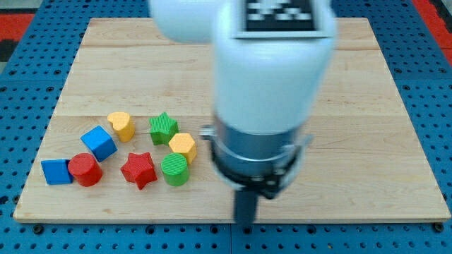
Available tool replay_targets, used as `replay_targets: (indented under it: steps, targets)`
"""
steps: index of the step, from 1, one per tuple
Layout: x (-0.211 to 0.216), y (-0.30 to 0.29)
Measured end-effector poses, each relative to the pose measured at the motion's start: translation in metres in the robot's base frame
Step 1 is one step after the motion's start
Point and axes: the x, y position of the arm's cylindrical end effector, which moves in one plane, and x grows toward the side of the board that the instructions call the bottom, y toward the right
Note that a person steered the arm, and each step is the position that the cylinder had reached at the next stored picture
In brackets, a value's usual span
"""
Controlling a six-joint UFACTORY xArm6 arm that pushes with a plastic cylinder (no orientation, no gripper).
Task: Push the green parallel to the top right of the yellow hexagon
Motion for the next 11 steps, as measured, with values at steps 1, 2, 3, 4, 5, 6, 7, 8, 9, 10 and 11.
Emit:
replay_targets:
  steps: [1, 2, 3, 4, 5, 6, 7, 8, 9, 10, 11]
  targets:
    - [-0.015, -0.072]
    - [-0.039, -0.093]
    - [-0.045, -0.095]
    - [-0.053, -0.095]
    - [-0.064, -0.111]
    - [-0.078, -0.161]
    - [-0.105, -0.133]
    - [-0.133, -0.111]
    - [-0.153, -0.096]
    - [-0.174, -0.085]
    - [-0.175, -0.074]
